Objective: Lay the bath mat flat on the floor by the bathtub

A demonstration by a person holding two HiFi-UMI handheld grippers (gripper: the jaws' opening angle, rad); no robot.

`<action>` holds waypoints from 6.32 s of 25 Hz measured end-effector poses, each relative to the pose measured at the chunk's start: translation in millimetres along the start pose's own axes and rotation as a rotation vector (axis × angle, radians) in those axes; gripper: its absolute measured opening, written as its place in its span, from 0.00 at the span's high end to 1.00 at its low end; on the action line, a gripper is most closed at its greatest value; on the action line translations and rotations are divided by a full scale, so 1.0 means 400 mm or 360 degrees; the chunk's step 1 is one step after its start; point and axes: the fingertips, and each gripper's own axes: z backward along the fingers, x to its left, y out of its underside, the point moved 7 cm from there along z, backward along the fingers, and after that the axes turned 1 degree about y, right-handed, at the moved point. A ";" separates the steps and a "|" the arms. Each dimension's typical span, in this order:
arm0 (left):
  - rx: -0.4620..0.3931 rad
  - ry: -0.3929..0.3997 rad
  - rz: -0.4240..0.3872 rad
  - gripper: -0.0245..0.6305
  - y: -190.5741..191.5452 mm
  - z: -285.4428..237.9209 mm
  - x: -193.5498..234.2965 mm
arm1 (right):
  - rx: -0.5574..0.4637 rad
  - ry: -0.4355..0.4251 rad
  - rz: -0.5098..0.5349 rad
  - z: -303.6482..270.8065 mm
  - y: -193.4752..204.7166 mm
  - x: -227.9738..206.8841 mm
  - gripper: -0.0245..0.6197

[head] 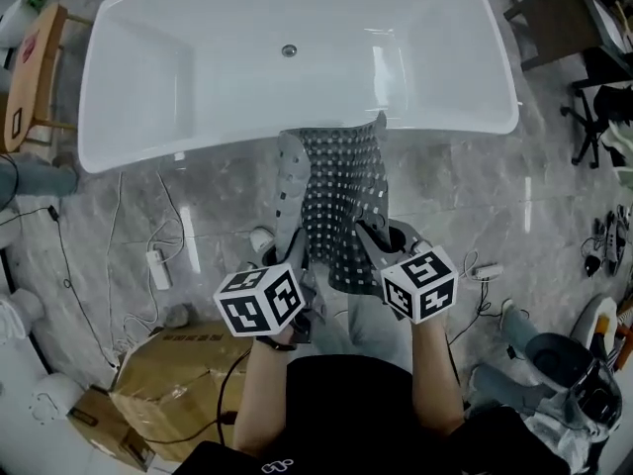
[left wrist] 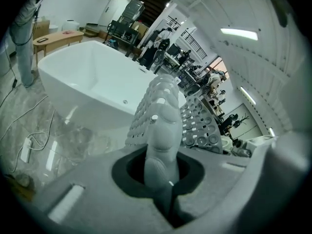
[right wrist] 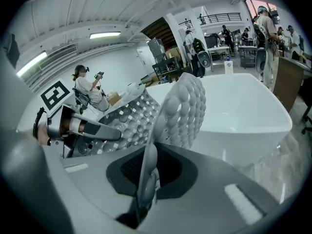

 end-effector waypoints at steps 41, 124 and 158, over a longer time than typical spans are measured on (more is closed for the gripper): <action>0.0362 -0.0236 0.0044 0.93 0.249 -0.573 0.389 | 0.0404 0.0132 -0.0190 -0.444 0.468 -0.358 0.93; 0.0853 -0.0557 -0.0431 0.92 0.435 -1.091 0.985 | 0.0875 0.0235 -0.0098 -0.907 0.917 -0.866 0.93; 0.1125 -0.0742 -0.0408 0.90 0.500 -1.205 1.258 | 0.1107 0.0346 -0.0074 -0.986 1.069 -1.036 0.93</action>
